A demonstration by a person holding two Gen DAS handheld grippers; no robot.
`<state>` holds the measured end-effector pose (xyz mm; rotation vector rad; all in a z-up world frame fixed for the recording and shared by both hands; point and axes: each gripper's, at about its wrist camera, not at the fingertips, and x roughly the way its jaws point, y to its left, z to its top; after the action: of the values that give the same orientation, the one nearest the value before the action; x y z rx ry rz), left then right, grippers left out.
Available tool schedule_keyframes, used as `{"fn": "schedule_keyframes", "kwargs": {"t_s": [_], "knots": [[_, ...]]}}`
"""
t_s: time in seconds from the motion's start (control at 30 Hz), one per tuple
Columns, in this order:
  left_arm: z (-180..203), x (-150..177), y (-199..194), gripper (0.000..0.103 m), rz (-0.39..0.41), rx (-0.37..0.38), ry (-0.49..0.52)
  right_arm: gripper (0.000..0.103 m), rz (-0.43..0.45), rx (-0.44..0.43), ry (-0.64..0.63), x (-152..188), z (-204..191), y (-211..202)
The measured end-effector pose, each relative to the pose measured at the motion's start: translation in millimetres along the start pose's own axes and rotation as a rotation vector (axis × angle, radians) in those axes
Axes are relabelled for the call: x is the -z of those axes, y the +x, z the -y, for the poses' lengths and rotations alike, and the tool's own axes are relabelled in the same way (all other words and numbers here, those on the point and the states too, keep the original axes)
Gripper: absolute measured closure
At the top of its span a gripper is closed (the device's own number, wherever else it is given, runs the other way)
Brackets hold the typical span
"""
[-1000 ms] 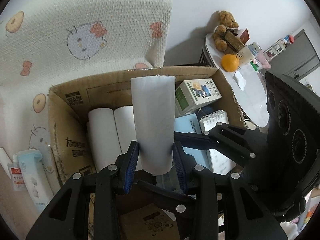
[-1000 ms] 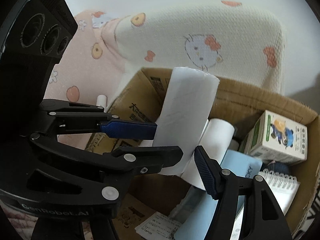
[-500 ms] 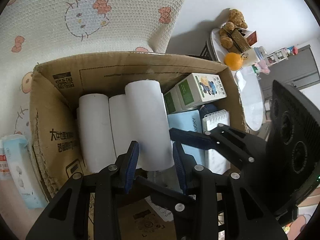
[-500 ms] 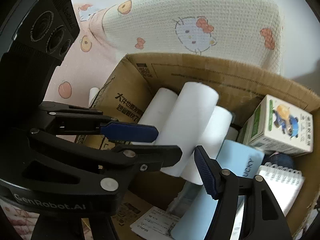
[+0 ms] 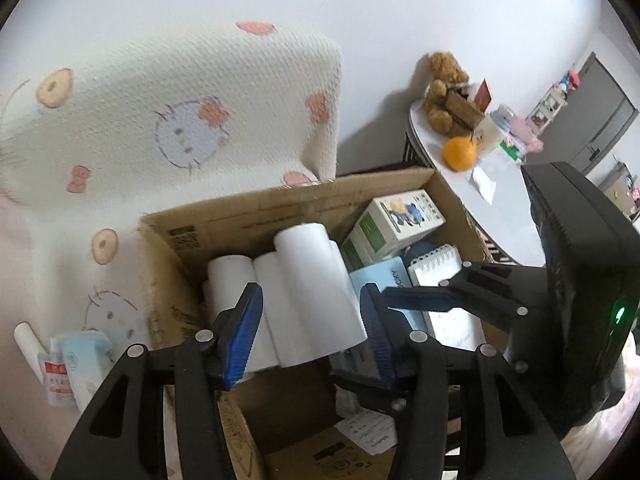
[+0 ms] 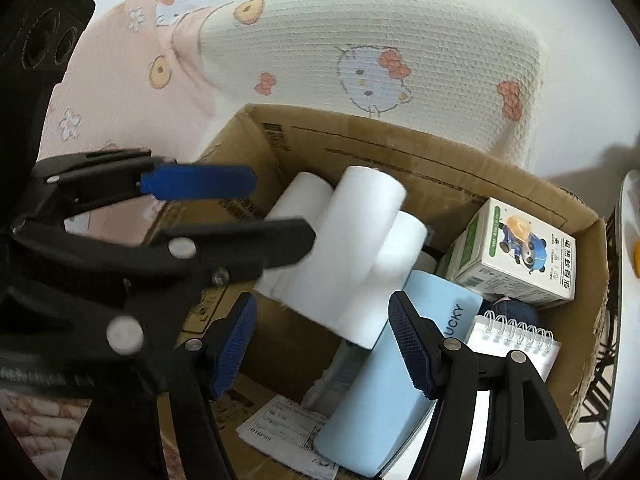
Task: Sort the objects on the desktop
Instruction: 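Lower the roll into the box beside the other rolls and open the left tool, then withdraw the left tool from the box back toward the bed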
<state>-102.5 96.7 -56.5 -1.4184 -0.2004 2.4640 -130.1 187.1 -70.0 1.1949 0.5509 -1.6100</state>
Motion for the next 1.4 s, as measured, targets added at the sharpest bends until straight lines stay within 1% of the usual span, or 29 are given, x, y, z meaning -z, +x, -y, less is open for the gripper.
{"fn": "schedule_keyframes", "kwargs": {"t_s": [0.1, 0.2, 0.27, 0.37, 0.47, 0.53, 0.6, 0.67, 0.73, 0.87, 0.93, 1.0, 1.1, 1.13, 1.2, 1.3, 1.37, 1.4], "knots": [[-8.2, 3.3, -13.1, 0.048, 0.049, 0.002, 0.003, 0.035, 0.008, -0.019, -0.006, -2.1, -6.0, -5.3], [-14.2, 6.0, -25.5, 0.048, 0.103, -0.005, 0.010, 0.034, 0.026, 0.015, -0.024, -5.3, -14.3, -11.1], [-19.8, 7.1, -31.5, 0.048, 0.120, -0.024, 0.004, 0.034, 0.037, 0.046, -0.044, -7.3, -20.4, -14.8], [-27.2, 9.9, -38.7, 0.048, 0.145, -0.024, -0.008, 0.034, 0.052, 0.084, -0.064, -8.3, -28.9, -20.7], [-35.8, 14.5, -45.8, 0.048, 0.177, -0.014, -0.024, 0.034, 0.062, 0.098, -0.081, -8.8, -37.0, -25.7], [-42.1, 19.4, -49.0, 0.042, 0.201, 0.005, -0.047, 0.034, 0.070, 0.102, -0.091, -11.5, -42.6, -26.0], [-47.1, 25.3, -50.3, 0.041, 0.219, 0.027, -0.075, 0.034, 0.077, 0.107, -0.109, -14.2, -48.0, -27.3], [-49.3, 30.7, -50.7, 0.041, 0.226, 0.049, -0.078, 0.034, 0.086, 0.120, -0.124, -15.8, -54.0, -27.8], [-48.3, 34.4, -52.8, 0.041, 0.237, 0.046, -0.065, 0.034, 0.091, 0.129, -0.132, -18.5, -59.2, -27.8], [-50.3, 45.4, -67.5, 0.041, 0.330, 0.018, -0.026, 0.033, 0.098, 0.120, -0.135, -21.8, -69.1, -29.8], [-56.7, 51.0, -76.7, 0.041, 0.380, -0.001, -0.030, 0.033, 0.103, 0.127, -0.144, -22.2, -75.8, -31.3], [-69.7, 55.9, -83.8, 0.042, 0.407, -0.019, -0.061, 0.033, 0.110, 0.135, -0.149, -23.3, -82.3, -31.6], [-98.0, 60.5, -90.5, 0.042, 0.388, 0.025, -0.138, 0.033, 0.119, 0.120, -0.163, -24.9, -95.3, -29.7], [-107.8, 63.5, -93.5, 0.042, 0.392, 0.026, -0.168, 0.033, 0.125, 0.107, -0.168, -26.3, -101.0, -28.3], [-128.9, 69.5, -100.7, 0.042, 0.400, -0.006, -0.221, 0.033, 0.131, 0.095, -0.177, -29.1, -110.1, -26.8], [-155.8, 81.0, -114.2, 0.042, 0.444, -0.066, -0.280, 0.033, 0.142, 0.089, -0.200, -37.1, -129.4, -21.6], [-170.5, 89.0, -120.8, 0.042, 0.453, -0.099, -0.308, 0.033, 0.146, 0.081, -0.216, -42.4, -141.7, -17.5], [-178.6, 95.2, -123.9, 0.042, 0.456, -0.128, -0.320, 0.033, 0.147, 0.078, -0.223, -45.0, -147.8, -16.2]]}}
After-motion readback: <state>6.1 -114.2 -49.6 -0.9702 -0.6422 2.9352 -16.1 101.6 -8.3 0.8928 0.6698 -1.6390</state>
